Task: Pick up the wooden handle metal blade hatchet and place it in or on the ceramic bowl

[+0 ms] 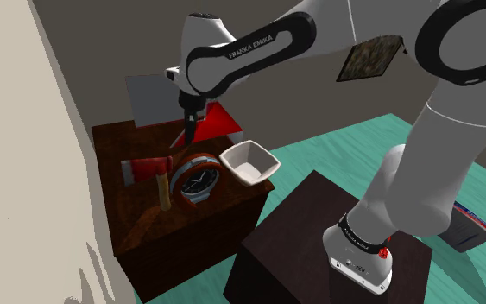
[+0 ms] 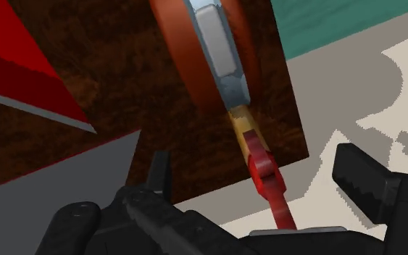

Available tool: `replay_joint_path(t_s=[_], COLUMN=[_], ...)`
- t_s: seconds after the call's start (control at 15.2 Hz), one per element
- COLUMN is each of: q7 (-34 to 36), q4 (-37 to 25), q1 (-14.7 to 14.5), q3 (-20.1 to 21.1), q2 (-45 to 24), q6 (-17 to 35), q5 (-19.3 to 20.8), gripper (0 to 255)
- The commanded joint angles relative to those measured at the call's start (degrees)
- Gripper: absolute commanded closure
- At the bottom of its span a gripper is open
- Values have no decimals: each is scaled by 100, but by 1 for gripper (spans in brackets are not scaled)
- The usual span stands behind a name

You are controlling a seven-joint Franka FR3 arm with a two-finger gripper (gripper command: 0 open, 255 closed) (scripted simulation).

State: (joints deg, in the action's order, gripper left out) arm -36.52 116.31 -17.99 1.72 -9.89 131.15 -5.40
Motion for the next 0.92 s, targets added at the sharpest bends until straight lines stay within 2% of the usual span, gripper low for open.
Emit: replay_joint_path(t_s=[0.0,0.46,0.86], q7=[-217,-832,-816], q4=[-222,-938,-940], q1=[-75,-367,-400], q3=[97,424,415], q2=[-314,-1344,-1674], q6=[124,512,841], q5=[28,249,273], gripper=[0,0,0])
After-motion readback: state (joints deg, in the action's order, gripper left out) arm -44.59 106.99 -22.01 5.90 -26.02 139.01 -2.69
